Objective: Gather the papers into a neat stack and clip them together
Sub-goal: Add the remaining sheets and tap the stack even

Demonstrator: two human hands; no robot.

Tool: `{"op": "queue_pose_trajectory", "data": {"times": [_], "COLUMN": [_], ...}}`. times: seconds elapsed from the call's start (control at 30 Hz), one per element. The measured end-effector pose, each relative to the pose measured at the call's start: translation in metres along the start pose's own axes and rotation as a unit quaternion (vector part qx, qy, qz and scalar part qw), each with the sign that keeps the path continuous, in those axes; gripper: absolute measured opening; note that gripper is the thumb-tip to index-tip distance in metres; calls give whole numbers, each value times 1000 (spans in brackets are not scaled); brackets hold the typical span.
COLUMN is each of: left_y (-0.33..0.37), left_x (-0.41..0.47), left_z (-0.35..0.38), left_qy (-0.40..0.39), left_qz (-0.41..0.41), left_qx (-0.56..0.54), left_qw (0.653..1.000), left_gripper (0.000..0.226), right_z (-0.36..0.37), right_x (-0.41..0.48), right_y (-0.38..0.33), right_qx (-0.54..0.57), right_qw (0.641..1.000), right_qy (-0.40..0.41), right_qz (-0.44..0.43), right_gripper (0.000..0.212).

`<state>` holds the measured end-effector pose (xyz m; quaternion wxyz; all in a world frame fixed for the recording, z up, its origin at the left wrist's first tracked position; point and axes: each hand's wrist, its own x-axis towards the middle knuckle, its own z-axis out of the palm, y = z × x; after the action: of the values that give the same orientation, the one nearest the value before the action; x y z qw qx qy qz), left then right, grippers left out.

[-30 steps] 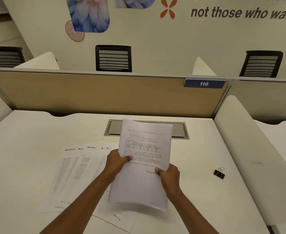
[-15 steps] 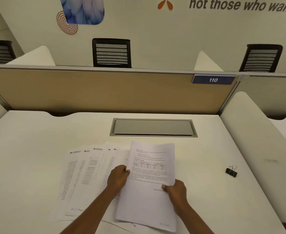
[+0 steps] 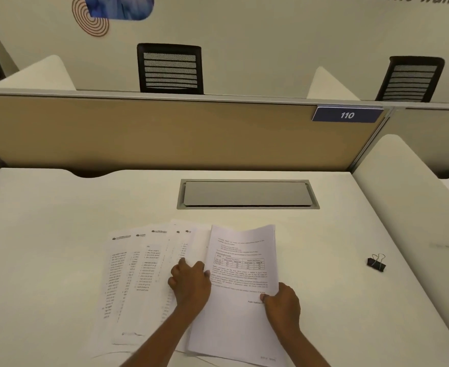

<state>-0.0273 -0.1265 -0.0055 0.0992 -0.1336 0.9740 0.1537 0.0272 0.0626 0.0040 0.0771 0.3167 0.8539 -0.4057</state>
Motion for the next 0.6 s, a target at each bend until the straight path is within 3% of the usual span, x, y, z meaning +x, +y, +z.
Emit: {"op": "queue_pose_trajectory", "data": {"times": [0.4, 0.5, 0.6], "left_y": [-5, -9, -14], "left_x": [13, 18, 22], "left_z": [-7, -10, -12], "left_qy": [-14, -28, -30], "left_qz": [-40, -41, -42], "left_qx": [-76, -91, -135], "left_qw": [996, 995, 990], "left_gripper": [31, 31, 25], "right_z": [4, 4, 12], "right_x": [-22, -22, -18], "right_y": [-18, -22, -22], "right_qx": [128, 133, 97], "right_qw": [990, 989, 994], "right_qy": [-48, -52, -50], "right_qz": [24, 26, 26], "right_gripper": [19, 26, 16]}}
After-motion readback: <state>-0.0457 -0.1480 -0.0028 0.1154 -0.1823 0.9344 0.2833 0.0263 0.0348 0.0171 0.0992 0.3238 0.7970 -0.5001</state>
